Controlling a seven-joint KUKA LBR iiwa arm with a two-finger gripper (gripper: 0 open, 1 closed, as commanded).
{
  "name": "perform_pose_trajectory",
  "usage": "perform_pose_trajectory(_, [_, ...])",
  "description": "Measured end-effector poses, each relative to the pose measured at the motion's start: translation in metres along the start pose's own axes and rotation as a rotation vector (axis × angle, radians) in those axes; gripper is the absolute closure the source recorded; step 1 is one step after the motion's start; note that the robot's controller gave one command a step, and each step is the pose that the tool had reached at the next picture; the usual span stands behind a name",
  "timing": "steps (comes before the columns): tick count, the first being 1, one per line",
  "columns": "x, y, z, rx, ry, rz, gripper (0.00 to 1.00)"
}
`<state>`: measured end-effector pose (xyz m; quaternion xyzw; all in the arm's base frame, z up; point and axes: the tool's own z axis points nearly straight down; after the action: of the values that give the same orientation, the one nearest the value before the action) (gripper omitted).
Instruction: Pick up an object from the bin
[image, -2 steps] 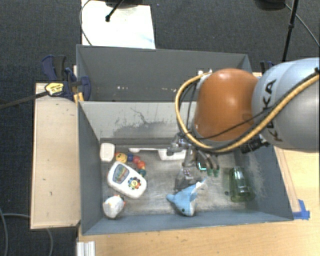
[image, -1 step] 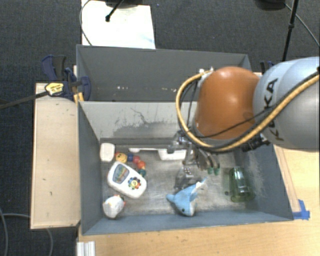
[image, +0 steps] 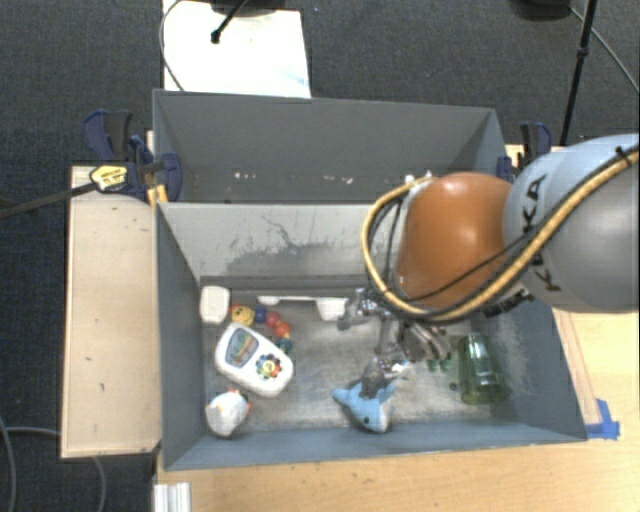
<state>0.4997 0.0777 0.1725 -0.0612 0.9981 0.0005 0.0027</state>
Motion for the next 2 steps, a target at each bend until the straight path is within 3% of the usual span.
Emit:
perform_pose_trajectory(1, [0.0, -0.032, 0.015, 0.0, 0.003, -0.333, 0.0])
perform_pose_trajectory(2, [0.027, -0.044, 0.03, -0.001, 0.004, -0.388, 0.0])
